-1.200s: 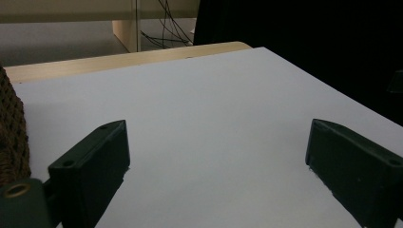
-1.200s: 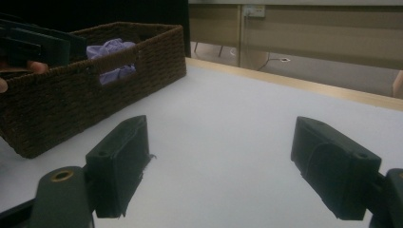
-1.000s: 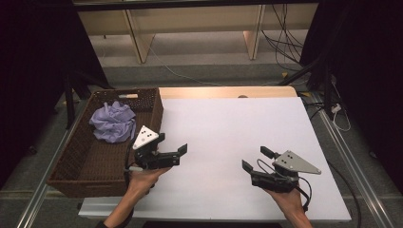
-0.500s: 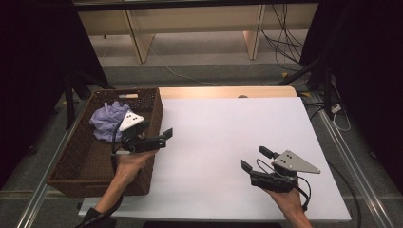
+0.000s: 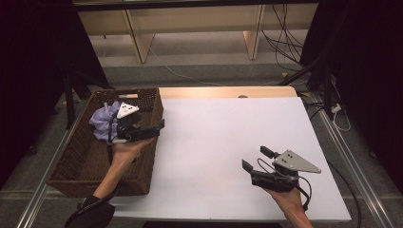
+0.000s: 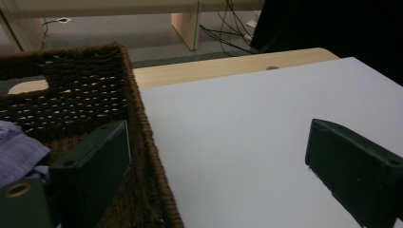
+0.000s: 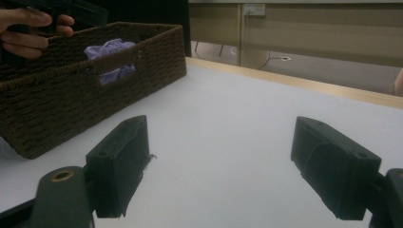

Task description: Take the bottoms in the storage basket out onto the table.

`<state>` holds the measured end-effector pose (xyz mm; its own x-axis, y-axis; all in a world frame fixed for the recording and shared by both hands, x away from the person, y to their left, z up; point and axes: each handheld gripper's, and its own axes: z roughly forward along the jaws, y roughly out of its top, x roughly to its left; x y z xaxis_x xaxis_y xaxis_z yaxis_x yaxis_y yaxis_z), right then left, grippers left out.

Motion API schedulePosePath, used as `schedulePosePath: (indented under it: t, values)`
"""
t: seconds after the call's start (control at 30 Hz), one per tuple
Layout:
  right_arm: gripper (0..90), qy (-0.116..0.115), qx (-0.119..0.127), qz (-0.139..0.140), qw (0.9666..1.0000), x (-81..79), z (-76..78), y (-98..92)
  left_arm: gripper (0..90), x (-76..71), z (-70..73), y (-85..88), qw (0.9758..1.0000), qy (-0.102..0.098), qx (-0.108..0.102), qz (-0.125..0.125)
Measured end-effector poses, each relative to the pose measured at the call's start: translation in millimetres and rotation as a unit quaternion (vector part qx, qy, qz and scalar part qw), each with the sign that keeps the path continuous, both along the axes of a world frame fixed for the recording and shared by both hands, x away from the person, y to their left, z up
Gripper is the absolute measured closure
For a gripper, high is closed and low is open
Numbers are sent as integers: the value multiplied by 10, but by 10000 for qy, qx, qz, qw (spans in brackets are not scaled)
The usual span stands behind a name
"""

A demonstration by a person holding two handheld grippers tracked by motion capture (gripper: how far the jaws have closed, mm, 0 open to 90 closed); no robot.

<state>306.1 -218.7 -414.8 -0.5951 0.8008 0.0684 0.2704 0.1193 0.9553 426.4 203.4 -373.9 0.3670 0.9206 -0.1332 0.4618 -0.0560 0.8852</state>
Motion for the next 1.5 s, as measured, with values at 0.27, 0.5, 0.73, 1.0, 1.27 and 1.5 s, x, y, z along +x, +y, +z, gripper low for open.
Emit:
schedulePosePath:
  t: [0.27, 0.5, 0.73, 1.0, 1.27, 1.5]
  values:
    - [215, 27, -1, -12, 10000, 1, 1, -6, 77, 207, -44, 233, 9987, 174, 9, 482]
    - [215, 32, 2, 1, 10000, 9, -10, -2, 77, 296, -118, 391, 9966, 323, -34, 753]
    - [216, 43, 14, -4, 10000, 11, -11, -2, 77, 351, -152, 467, 9951, 420, -3, 890]
    - [216, 50, 21, -17, 10000, 15, -11, -8, 77, 435, -206, 564, 9922, 591, 23, 1094]
    - [216, 43, 27, -23, 10000, 17, -11, -15, 77, 519, -268, 647, 9891, 705, 57, 1293]
    - [217, 59, 25, -20, 10000, 17, -15, -14, 77, 594, -325, 734, 9858, 831, 80, 1460]
